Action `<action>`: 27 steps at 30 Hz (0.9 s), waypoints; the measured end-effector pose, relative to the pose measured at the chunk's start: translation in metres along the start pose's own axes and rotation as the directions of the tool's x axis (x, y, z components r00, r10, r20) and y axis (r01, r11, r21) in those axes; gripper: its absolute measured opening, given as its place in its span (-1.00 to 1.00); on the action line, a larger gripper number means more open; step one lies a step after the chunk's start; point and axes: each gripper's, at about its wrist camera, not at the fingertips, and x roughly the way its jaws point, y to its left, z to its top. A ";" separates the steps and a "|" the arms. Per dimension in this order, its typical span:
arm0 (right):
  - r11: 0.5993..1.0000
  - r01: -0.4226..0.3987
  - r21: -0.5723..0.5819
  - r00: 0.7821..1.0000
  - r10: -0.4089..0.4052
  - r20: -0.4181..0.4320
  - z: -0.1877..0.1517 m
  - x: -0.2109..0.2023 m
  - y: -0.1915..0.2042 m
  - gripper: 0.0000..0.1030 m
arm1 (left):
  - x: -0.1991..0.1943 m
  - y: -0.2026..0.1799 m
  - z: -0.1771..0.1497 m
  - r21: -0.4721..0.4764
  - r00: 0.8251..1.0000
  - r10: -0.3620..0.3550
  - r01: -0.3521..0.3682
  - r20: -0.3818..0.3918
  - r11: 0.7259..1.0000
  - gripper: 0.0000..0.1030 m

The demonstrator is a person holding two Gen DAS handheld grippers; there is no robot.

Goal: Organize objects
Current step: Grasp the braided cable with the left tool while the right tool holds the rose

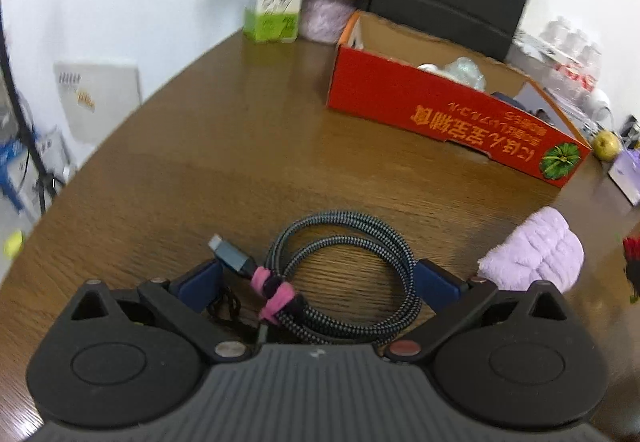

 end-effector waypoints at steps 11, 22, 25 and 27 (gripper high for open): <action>1.000 -0.016 0.000 1.000 0.016 0.003 0.000 -0.001 0.000 -0.29 | 0.003 -0.012 -0.002 -0.045 1.000 0.013 -0.012 0.025 0.999 1.00; 1.000 -0.018 -0.001 1.000 0.018 0.005 0.000 -0.002 0.000 -0.28 | 0.007 -0.027 -0.012 0.083 1.000 -0.003 0.001 0.024 0.997 1.00; 1.000 -0.019 -0.001 1.000 0.019 0.006 0.000 -0.002 0.000 -0.28 | 0.004 -0.030 -0.019 0.182 0.999 -0.032 0.032 0.000 0.983 1.00; 1.000 -0.019 -0.002 1.000 0.019 0.007 0.000 -0.002 0.000 -0.28 | 0.002 -0.034 -0.025 0.264 1.000 -0.025 0.028 -0.015 0.964 1.00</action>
